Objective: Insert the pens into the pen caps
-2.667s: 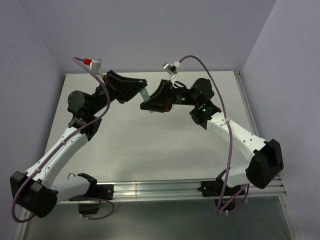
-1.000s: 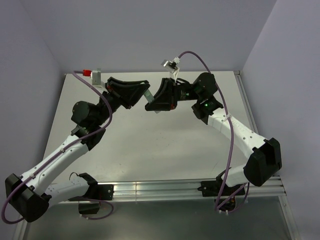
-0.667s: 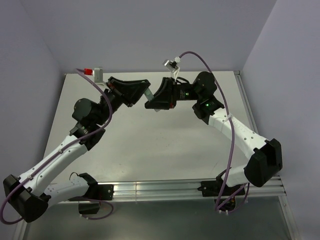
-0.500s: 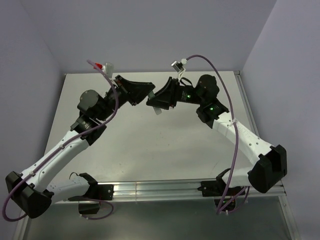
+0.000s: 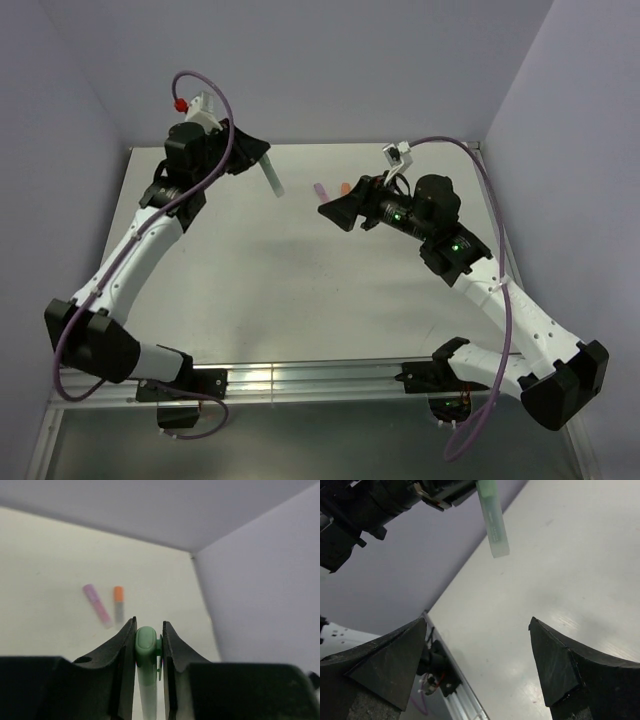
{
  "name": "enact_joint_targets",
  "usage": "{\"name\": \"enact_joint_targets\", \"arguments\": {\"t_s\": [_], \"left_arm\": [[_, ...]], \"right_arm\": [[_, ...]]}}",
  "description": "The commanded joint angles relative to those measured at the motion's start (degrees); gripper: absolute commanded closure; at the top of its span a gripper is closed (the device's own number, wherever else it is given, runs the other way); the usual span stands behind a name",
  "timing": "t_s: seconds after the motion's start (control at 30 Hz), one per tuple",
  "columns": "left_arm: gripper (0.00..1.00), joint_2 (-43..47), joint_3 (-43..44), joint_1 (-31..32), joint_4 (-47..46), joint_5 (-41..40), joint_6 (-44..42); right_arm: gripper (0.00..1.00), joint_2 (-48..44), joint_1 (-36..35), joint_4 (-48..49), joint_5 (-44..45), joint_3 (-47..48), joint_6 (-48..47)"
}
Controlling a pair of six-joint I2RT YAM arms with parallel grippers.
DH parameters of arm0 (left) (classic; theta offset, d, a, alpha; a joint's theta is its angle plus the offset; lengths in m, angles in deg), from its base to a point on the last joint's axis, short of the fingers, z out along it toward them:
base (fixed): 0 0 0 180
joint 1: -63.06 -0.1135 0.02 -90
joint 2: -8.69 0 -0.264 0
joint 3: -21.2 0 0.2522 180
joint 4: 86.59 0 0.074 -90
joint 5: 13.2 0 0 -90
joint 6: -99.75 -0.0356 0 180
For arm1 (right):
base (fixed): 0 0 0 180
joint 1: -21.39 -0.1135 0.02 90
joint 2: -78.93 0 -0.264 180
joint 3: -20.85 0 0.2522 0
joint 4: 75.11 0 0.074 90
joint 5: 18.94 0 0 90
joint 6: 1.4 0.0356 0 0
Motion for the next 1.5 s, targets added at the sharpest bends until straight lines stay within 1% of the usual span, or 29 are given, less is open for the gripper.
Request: {"name": "enact_joint_targets", "arguments": {"t_s": [0.0,0.07,0.17,0.2,0.23,0.27,0.3,0.37,0.43,0.47,0.57,0.6,0.63,0.67,0.73,0.77,0.87,1.0,1.13,1.17,1.23,1.27,1.3,1.33,1.37,1.4,1.47], "left_arm": [[1.0,-6.33,0.93,-0.34,7.39,-6.14,-3.64],[1.0,-8.8,0.31,-0.78,5.63,-7.81,-4.35],[1.0,-15.74,1.62,-1.57,5.18,-8.08,-4.35],[0.99,-19.68,2.67,-1.66,5.01,-8.52,-4.26],[0.98,-21.54,3.12,-1.66,4.23,-8.87,-4.35],[0.97,-25.65,4.08,-1.66,4.91,-9.4,-4.35],[0.99,-27.52,6.18,-1.66,5.09,-9.93,-4.44],[0.96,-31.99,7.07,-1.66,3.44,-10.19,-4.79],[0.92,-34.91,9.7,-1.66,3.51,-10.19,-4.96],[0.89,-37.79,11.89,-1.66,3.95,-10.19,-4.97],[0.84,-41.32,13.84,-1.66,4.31,-10.19,-4.7],[0.78,-41.77,14.02,-1.66,4.13,-10.19,-4.53],[0.74,-42.12,14.11,-1.66,4.04,-10.11,-4.61],[0.66,-42.74,14.46,-1.66,4.13,-10.19,-4.7],[0.59,-43.09,14.55,-1.66,4.39,-10.19,-4.88],[0.51,-43.27,14.29,-1.66,4.31,-10.19,-4.96],[0.39,-43.18,13.94,-1.66,4.39,-10.11,-5.23],[0.38,-40.91,13.58,-1.66,5.8,-13.0,-5.4],[0.36,-33.62,13.06,-1.66,8.69,-14.41,-5.32],[0.36,-29.86,12.79,-1.66,9.57,-14.24,-5.23],[0.35,-25.71,12.44,-1.66,12.82,-13.19,-4.88],[0.32,-21.08,11.57,-1.66,13.79,-12.84,-4.79],[0.31,-18.51,10.78,-1.66,15.28,-12.31,-4.79],[0.31,-15.96,9.81,-1.58,15.73,-11.78,-5.4],[0.27,-11.15,8.06,-1.57,16.34,-11.34,-5.84],[0.25,-8.93,7.44,-1.57,17.56,-11.51,-6.54],[0.24,-3.4,5.33,-1.57,20.64,-11.51,-9.09]], "right_arm": [[0.08,-1.65,0.57,-4.72,7.91,-0.71,-3.11],[0.08,-1.74,0.75,-5.15,8.18,-0.98,-3.19],[0.07,-1.56,0.84,-6.73,9.76,-0.8,-3.54],[0.07,-1.47,0.84,-7.09,10.98,-0.8,-3.63],[0.07,-1.56,0.84,-7.53,11.25,-0.89,-3.81],[0.06,-1.82,1.01,-7.7,11.43,-0.98,-3.9],[0.06,-2.17,1.1,-7.88,11.61,-1.15,-4.07],[0.05,-2.61,1.36,-8.58,12.31,-1.33,-4.25],[0.05,-3.05,1.54,-9.11,12.92,-1.24,-4.86],[0.05,-3.23,1.72,-9.72,13.01,-1.24,-4.86],[0.04,-3.76,2.07,-10.08,13.1,-1.42,-5.3],[0.04,-3.84,2.16,-10.17,13.1,-1.68,-5.48],[0.04,-4.11,2.33,-10.08,13.1,-1.77,-5.48],[0.04,-4.11,2.33,-10.17,13.1,-1.68,-5.48],[0.02,-4.02,2.68,-10.34,13.1,-1.77,-5.74],[0.02,-3.93,2.68,-10.34,13.19,-1.77,-5.66],[0.0,-3.85,2.86,-10.17,13.1,-1.86,-5.74],[0.0,-3.84,2.95,-10.52,13.54,-1.59,-5.92],[0.0,-4.28,3.12,-11.04,14.68,-1.33,-6.18],[0.0,-4.28,3.21,-11.05,14.68,-1.15,-6.27],[0.0,-4.28,3.39,-11.05,14.68,-0.8,-6.36],[0.0,-4.37,3.39,-11.05,14.86,-0.71,-6.36],[0.0,-4.29,3.47,-11.13,15.03,-0.45,-6.45],[0.0,-4.55,3.47,-11.48,15.47,-0.36,-6.45],[0.0,-4.72,3.56,-11.48,16.61,-0.36,-6.45],[0.0,-4.99,3.65,-11.31,17.31,-0.54,-6.27],[0.0,-5.78,3.74,-11.13,19.42,-0.71,-6.27]]}}
